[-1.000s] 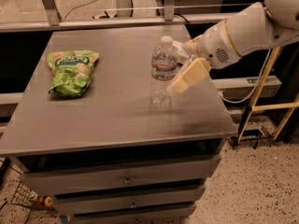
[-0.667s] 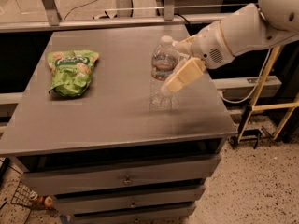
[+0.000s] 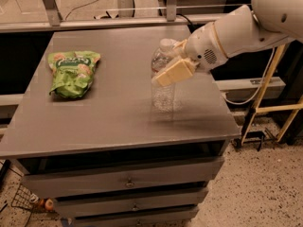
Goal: Move water bottle near green rice chip bag
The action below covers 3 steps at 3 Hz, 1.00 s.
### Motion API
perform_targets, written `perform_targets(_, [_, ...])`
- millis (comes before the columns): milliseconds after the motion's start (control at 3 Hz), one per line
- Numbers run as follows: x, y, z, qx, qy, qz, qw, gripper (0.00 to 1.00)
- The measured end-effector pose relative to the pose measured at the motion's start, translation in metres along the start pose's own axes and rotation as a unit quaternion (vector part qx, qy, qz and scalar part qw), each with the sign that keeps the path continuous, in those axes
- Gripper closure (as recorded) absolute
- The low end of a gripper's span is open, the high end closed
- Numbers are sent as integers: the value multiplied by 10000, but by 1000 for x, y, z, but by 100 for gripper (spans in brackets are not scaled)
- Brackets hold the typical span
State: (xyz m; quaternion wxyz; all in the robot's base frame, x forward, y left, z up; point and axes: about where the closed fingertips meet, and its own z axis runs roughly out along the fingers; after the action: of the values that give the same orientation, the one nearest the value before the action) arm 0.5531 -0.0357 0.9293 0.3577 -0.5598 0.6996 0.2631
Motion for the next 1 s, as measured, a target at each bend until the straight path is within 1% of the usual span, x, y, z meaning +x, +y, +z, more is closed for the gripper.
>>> perform_targets(333, [-11, -1, -4, -124, -252, 10, 9996, 64])
perform_targets(667, [-35, -13, -21, -183, -536, -163, 9983, 95])
perform_targets(1000, [-34, -12, -18, -193, -519, -157, 9983, 100])
